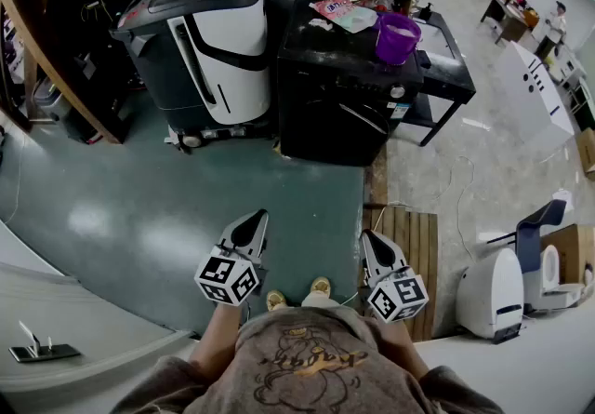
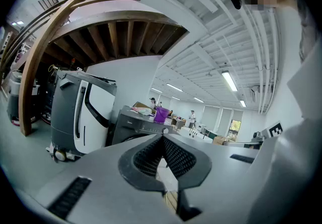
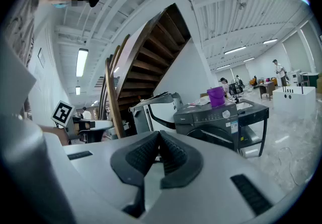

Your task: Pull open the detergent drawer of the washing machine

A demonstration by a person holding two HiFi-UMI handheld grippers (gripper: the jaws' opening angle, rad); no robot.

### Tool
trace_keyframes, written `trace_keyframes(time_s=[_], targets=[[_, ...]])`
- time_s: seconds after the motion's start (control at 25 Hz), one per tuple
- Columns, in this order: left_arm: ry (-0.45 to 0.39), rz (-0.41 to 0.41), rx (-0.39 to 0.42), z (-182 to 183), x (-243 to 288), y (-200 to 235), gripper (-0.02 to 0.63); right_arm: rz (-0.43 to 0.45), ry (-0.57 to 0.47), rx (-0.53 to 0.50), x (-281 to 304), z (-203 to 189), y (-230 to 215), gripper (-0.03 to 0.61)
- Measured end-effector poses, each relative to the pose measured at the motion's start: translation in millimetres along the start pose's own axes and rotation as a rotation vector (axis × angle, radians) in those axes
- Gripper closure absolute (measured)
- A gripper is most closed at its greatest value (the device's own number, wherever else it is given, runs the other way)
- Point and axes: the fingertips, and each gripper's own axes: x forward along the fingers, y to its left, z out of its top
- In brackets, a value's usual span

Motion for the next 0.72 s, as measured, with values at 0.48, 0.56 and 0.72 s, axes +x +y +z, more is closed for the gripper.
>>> trace_keyframes(time_s=[0.48, 0.56, 0.72], targets=[[0.011, -0.012, -0.002, 0.8, 1.6, 8.4, 0.591, 0.013, 0.005, 0.032, 15.0, -1.6, 9.4, 0.577], [0.013, -0.016, -0.004, 1.5, 0.4, 12.8, 0.591, 0.013, 0.008, 0.03, 17.8, -3.2, 13.5, 0.577], [0.007, -0.046, 0.007, 5.1, -1.8, 20.8, 0.591, 0.006, 0.008, 0.026, 25.4, -9.7, 21.7, 0.577]])
